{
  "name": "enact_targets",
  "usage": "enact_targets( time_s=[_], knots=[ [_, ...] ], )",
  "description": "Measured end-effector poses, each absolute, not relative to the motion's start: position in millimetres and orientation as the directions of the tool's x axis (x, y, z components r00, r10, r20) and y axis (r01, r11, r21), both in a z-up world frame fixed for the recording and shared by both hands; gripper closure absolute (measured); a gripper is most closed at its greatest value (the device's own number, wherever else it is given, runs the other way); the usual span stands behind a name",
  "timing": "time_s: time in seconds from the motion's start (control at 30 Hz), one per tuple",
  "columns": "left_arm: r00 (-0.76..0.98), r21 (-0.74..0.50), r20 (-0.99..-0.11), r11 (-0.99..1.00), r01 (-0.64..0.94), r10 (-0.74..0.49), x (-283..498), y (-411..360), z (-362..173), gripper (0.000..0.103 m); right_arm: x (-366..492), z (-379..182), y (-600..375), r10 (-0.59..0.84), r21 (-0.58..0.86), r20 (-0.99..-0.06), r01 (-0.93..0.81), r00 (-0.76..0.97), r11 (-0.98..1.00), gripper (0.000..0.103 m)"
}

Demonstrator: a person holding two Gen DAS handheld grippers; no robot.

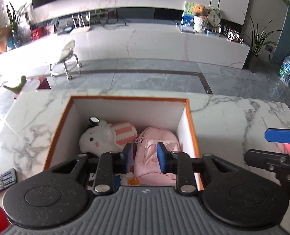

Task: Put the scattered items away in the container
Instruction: 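Lower the flower-hat doll into the box and open the left tool, then withdraw both open tools from the box toward the orange fruit and pink peach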

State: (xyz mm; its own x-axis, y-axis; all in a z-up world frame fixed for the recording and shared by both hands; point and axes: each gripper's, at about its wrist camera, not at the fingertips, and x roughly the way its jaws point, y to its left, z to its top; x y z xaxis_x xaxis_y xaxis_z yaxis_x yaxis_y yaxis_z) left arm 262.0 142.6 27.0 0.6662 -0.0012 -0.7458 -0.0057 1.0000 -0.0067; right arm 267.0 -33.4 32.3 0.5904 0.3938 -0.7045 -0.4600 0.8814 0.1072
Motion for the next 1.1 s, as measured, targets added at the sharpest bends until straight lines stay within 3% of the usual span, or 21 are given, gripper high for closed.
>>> enact_targets(
  time_s=[0.1, 0.27, 0.5, 0.8, 1.1],
  knots=[
    [0.693, -0.008, -0.721, 1.000, -0.007, -0.001, 241, 128, 47, 0.057, 253, 43, -43, 0.393, 0.099, -0.686, -0.458, 0.612, 0.884, 0.034],
    [0.728, -0.016, -0.685, 1.000, 0.022, -0.027, 205, 107, 73, 0.054, 222, 62, -63, 0.394, 0.082, -0.648, -0.454, 0.652, 0.887, 0.027],
    [0.771, -0.002, -0.636, 1.000, 0.031, -0.025, 155, 76, 94, 0.040, 170, 80, -97, 0.369, 0.062, -0.598, -0.418, 0.711, 0.906, 0.021],
    [0.808, -0.003, -0.588, 0.999, 0.041, -0.035, 99, 51, 88, 0.023, 95, 92, -127, 0.334, 0.041, -0.520, -0.368, 0.786, 0.929, 0.018],
    [0.832, -0.016, -0.551, 0.997, 0.070, -0.067, 57, 36, 64, 0.015, 36, 74, -150, 0.251, 0.060, -0.479, -0.254, 0.841, 0.965, 0.016]
  ],
)
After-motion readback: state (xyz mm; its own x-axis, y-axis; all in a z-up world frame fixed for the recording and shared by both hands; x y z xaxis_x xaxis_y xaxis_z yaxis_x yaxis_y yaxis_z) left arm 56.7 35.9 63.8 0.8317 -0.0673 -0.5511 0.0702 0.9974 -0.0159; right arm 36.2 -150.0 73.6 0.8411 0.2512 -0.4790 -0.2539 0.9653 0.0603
